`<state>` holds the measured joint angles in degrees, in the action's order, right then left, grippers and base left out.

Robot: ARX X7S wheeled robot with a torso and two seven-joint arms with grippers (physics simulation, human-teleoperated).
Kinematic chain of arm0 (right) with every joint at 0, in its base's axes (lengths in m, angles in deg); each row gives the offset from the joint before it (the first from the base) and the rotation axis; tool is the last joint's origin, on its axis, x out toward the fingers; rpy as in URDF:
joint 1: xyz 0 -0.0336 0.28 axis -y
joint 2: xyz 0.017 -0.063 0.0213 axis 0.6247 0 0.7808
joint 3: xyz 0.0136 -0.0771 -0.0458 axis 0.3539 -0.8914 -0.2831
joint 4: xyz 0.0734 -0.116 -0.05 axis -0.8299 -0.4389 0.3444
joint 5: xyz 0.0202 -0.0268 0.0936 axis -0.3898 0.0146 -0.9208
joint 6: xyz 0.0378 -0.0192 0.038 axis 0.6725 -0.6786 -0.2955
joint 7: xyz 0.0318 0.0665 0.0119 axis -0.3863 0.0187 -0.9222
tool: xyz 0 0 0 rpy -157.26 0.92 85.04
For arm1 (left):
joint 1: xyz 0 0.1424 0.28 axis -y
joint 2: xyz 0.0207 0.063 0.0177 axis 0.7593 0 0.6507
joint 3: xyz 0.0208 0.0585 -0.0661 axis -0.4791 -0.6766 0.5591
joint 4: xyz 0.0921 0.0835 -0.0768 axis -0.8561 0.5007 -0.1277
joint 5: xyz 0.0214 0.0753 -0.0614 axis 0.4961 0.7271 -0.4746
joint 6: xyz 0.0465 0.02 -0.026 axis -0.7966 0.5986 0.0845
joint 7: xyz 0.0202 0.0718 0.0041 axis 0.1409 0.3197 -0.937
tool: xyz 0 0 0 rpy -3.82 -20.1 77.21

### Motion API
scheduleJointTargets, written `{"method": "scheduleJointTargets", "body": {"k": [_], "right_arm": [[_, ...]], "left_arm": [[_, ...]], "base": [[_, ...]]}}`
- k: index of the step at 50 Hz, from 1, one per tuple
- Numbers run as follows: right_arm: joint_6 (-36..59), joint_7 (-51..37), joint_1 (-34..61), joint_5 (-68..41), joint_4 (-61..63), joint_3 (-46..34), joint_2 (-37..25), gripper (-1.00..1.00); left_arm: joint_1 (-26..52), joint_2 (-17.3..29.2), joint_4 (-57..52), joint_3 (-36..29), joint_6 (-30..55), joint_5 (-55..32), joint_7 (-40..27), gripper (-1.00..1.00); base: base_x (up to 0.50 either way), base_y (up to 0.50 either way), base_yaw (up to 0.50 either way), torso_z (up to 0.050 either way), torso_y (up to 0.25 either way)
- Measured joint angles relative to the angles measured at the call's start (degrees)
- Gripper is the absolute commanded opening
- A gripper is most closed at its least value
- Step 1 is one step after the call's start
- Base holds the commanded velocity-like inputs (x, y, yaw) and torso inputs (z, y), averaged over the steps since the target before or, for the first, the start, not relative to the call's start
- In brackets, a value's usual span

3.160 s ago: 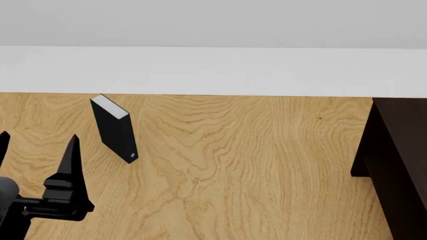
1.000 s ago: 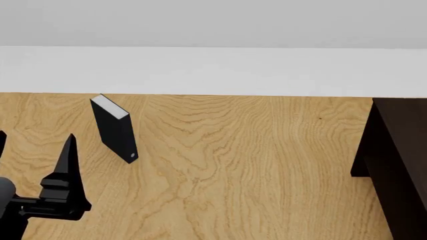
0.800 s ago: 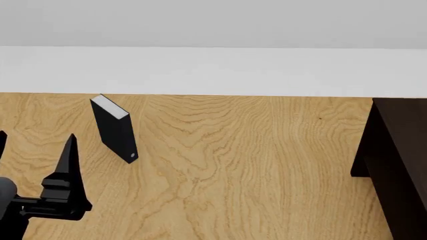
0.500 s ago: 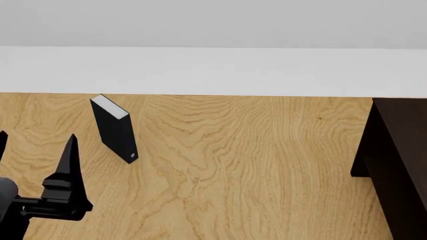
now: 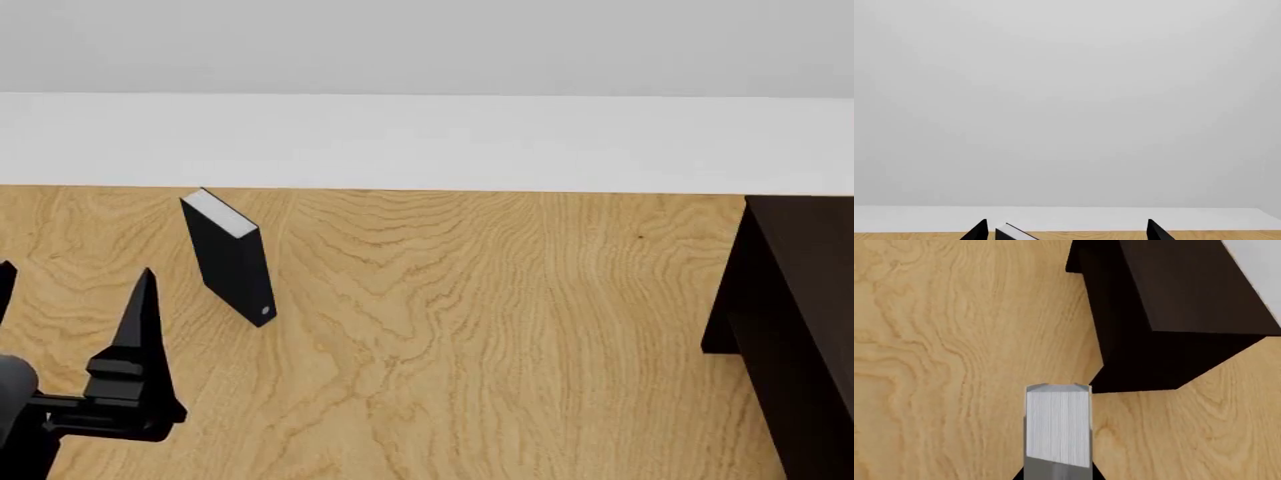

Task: Pick up the book on the right and place it on the cabinet shelf.

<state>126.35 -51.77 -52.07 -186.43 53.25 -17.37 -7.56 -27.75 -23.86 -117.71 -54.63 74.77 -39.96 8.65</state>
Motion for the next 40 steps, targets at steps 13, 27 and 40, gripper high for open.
{"method": "scheduleJointTargets", "body": {"k": [13,27,40], "right_arm": [[-12.60,-0.13,60.42,3.01,-4.31,-66.45,-0.19,-1.00],[-17.11,2.77,92.39,2.53,-12.08,-97.72,7.92,-1.00],[-14.96,8.06,102.34,2.32,-21.02,-104.87,12.95,-1.00]], "left_arm": [[0.15,0.21,0.20,-0.09,-0.14,-0.28,-0.22,1.00],[0.34,0.47,0.37,0.21,-0.16,-0.91,-0.53,1.00],[0.54,0.66,0.68,0.05,-0.25,-1.09,-0.77,1.00]], "base": [[0.00,0.00,0.00,0.000,0.000],[0.00,0.00,0.00,0.000,0.000],[0.00,0.00,0.00,0.000,0.001]]}}
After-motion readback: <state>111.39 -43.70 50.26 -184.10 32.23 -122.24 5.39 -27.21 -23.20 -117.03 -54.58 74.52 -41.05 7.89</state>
